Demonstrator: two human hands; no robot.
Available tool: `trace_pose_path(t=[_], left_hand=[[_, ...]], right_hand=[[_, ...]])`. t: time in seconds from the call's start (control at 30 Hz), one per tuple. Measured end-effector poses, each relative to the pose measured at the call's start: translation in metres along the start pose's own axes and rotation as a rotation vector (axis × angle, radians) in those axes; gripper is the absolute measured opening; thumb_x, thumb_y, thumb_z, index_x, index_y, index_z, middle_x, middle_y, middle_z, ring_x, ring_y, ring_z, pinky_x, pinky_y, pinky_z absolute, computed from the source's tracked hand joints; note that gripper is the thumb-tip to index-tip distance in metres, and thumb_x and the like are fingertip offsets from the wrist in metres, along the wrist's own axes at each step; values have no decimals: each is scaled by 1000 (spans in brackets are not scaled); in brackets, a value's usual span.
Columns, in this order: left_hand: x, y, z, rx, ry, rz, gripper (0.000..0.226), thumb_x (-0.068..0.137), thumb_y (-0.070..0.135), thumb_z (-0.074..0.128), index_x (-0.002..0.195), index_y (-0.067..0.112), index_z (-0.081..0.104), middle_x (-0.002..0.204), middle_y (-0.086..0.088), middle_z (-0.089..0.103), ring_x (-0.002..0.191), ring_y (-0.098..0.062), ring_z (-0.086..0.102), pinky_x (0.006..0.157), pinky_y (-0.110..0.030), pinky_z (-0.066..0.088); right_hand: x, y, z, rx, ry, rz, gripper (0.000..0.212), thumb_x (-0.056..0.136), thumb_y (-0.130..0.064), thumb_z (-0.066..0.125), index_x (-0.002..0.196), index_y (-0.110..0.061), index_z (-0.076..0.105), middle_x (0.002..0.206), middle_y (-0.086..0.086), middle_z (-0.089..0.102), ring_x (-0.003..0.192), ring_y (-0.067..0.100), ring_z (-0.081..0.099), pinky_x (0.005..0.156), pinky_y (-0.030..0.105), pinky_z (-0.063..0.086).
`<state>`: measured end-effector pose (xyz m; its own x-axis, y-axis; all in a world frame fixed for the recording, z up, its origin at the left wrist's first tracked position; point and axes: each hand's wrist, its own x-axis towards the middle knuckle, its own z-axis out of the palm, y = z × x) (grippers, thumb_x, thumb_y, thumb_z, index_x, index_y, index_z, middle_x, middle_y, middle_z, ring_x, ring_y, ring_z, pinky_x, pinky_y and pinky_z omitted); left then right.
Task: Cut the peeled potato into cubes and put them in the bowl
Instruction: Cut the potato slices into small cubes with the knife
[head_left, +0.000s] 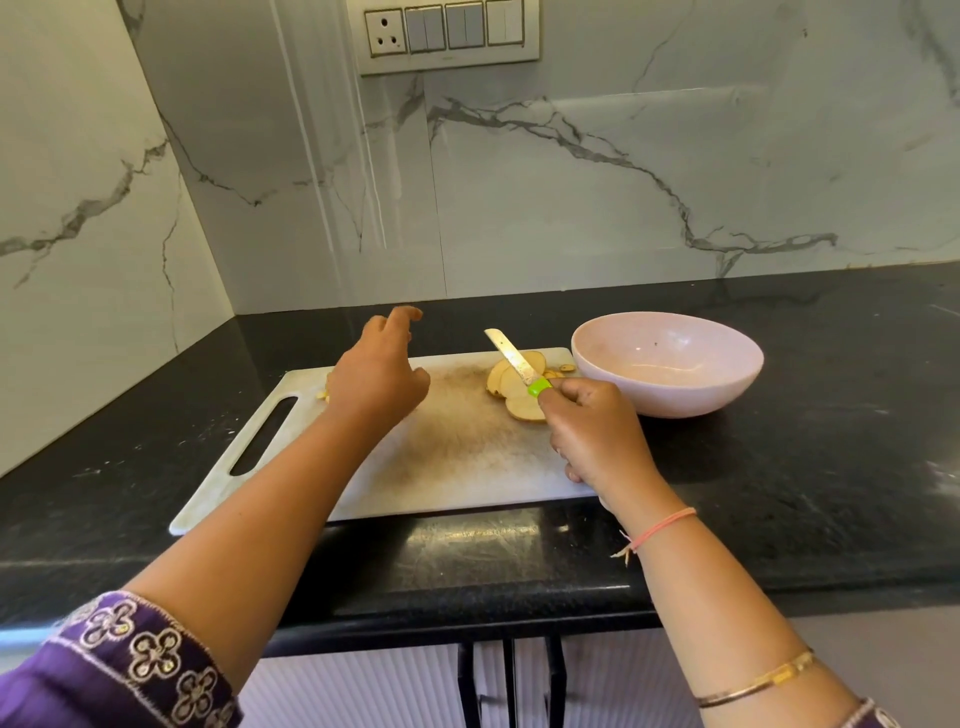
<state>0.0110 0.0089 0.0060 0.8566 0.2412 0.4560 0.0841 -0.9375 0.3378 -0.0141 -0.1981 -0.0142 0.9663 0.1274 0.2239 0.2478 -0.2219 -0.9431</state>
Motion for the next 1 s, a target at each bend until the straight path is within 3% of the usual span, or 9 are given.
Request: trace_pose_path(t=[0.17, 0.27, 0.43, 0.53, 0.63, 0.73, 0.87, 0.93, 1.0], left_hand=[[-4, 28, 13, 22, -147, 135, 36, 90, 38, 60, 124, 25, 60, 124, 0, 54, 111, -19, 52, 90, -30, 47], [-6, 45, 26, 12, -227, 199, 43, 92, 34, 58, 133, 23, 53, 134, -2, 48, 123, -24, 44, 100, -37, 41], [-1, 56, 37, 47, -320, 271, 48, 93, 21, 53, 140, 20, 44, 144, -2, 42, 130, -27, 38, 106, -40, 34], [-3, 59, 35, -77, -264, 202, 45, 90, 21, 60, 133, 19, 47, 136, -2, 48, 124, -24, 43, 98, -35, 39], [-8, 58, 34, -280, -149, 120, 31, 88, 19, 64, 117, 17, 51, 114, 0, 58, 102, -16, 54, 81, -27, 43], [-12, 52, 31, -464, -38, 19, 20, 91, 18, 62, 108, 15, 53, 97, 4, 58, 90, -15, 56, 78, -27, 46], [-12, 41, 21, -497, -2, -93, 19, 96, 18, 54, 114, 14, 59, 101, 5, 58, 89, -9, 52, 74, -19, 40], [-11, 34, 18, -443, -63, -115, 21, 98, 16, 50, 115, 16, 62, 101, 4, 59, 80, -7, 51, 64, -17, 38], [-12, 30, 16, -360, -140, -114, 24, 99, 14, 47, 115, 19, 65, 106, 1, 62, 74, -6, 50, 59, -16, 37]], right_hand=[[2, 0, 1, 26, 52, -10, 27, 91, -17, 48, 72, -28, 62, 34, -14, 35, 48, 15, 31, 50, 30, 25], [2, 2, 3, 41, 79, -13, 25, 90, -17, 48, 71, -20, 64, 36, -12, 32, 49, 16, 30, 50, 30, 25], [2, 6, 3, 39, 84, -10, 27, 91, -17, 49, 68, -25, 61, 35, -13, 34, 47, 15, 30, 48, 26, 24], [3, 5, 3, 27, 87, -23, 26, 92, -18, 49, 69, -24, 62, 35, -12, 34, 47, 16, 31, 48, 27, 25], [2, 3, 2, 30, 92, -32, 25, 92, -17, 49, 70, -22, 60, 42, -10, 36, 51, 18, 33, 52, 32, 28], [1, 2, 2, 54, 101, -31, 27, 91, -14, 48, 71, -28, 60, 46, -5, 36, 54, 19, 33, 55, 32, 29], [0, 2, 0, 36, 92, -31, 33, 92, -14, 49, 70, -38, 54, 41, -13, 36, 50, 15, 32, 51, 31, 27], [0, 3, -1, 20, 83, -41, 27, 92, -15, 49, 73, -31, 59, 45, -8, 37, 50, 15, 32, 51, 31, 27], [2, 3, 0, -7, 72, -53, 19, 92, -15, 49, 82, -14, 65, 47, -7, 35, 49, 14, 31, 50, 31, 26]])
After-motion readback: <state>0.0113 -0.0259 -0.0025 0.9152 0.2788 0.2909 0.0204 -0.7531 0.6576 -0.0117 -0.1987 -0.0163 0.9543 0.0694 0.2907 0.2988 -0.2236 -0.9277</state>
